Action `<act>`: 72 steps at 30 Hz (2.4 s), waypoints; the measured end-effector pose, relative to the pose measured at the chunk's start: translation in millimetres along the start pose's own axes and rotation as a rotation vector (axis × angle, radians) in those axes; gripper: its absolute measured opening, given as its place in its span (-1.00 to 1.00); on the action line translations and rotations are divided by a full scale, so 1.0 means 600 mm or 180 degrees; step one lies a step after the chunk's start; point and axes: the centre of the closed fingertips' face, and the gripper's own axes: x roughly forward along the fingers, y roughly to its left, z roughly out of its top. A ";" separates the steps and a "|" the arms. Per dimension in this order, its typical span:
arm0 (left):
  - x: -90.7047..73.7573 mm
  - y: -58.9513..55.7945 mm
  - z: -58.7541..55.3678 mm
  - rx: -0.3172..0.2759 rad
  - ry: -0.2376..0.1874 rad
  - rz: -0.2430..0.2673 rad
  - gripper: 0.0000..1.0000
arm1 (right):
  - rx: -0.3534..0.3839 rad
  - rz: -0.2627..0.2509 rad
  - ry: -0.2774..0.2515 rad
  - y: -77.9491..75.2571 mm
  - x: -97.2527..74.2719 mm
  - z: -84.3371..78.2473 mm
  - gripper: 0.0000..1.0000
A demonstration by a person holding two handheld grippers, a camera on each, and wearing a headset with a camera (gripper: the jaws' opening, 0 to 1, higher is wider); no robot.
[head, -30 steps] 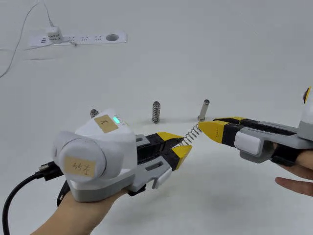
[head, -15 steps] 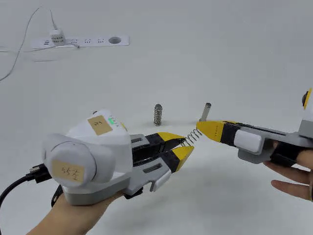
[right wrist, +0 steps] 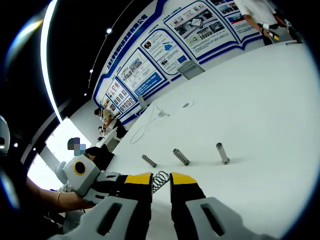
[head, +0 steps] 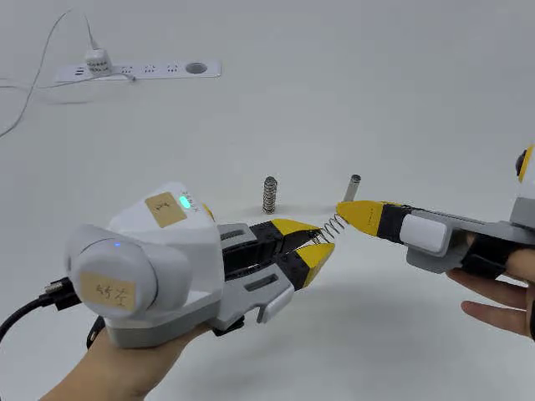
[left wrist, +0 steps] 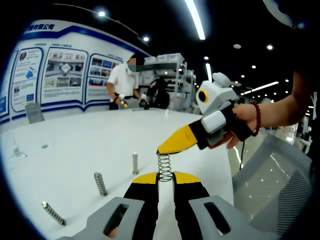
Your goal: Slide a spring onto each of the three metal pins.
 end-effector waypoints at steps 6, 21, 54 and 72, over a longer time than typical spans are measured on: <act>0.003 0.003 -0.004 -0.0007 0.0081 0.0024 -0.79 | -0.0199 -0.0014 0.0006 0.003 0.003 0.001 -0.72; 0.003 0.009 -0.015 -0.0200 0.0178 0.0082 -0.64 | -0.0773 -0.0034 0.0026 0.010 0.008 0.010 -0.73; -0.063 0.077 -0.036 -0.0300 0.0362 0.0746 0.28 | -0.2098 -0.0515 -0.0220 -0.042 0.024 0.099 -0.73; -0.121 0.108 -0.029 -0.0259 0.0358 0.1135 0.71 | -0.2422 -0.0838 -0.0236 -0.088 0.032 0.121 -0.73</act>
